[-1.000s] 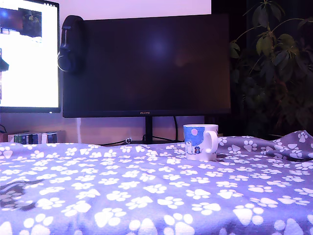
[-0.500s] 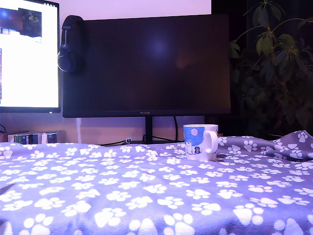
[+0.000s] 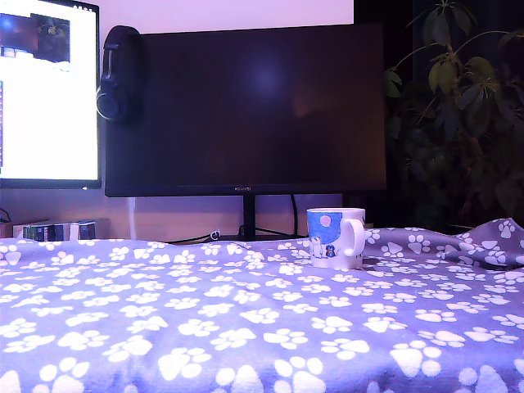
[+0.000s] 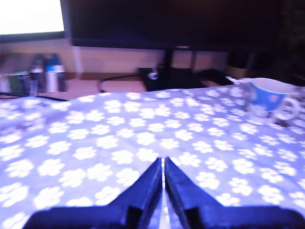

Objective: Pick up the coffee capsules on the table and drop them inside the coffee cup

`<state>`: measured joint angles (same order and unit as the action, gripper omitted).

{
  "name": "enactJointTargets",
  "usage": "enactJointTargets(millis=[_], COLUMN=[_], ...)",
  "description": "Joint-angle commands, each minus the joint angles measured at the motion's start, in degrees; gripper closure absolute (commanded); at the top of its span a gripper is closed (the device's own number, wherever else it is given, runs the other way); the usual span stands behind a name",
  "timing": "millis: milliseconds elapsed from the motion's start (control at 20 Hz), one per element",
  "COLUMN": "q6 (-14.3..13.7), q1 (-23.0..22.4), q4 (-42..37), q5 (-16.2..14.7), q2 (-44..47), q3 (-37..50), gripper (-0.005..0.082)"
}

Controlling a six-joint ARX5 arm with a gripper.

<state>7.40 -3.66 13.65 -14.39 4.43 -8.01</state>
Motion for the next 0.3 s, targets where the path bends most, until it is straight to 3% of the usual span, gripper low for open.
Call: enactJointTargets(millis=[0,250], q6=[0.3,1.6], q1=[0.1,0.1], q4=[1.2,3.6], q5=[1.0,1.4], q2=[-1.8,-5.2], q3=[1.2,1.2], gripper=[0.0793,0.0793])
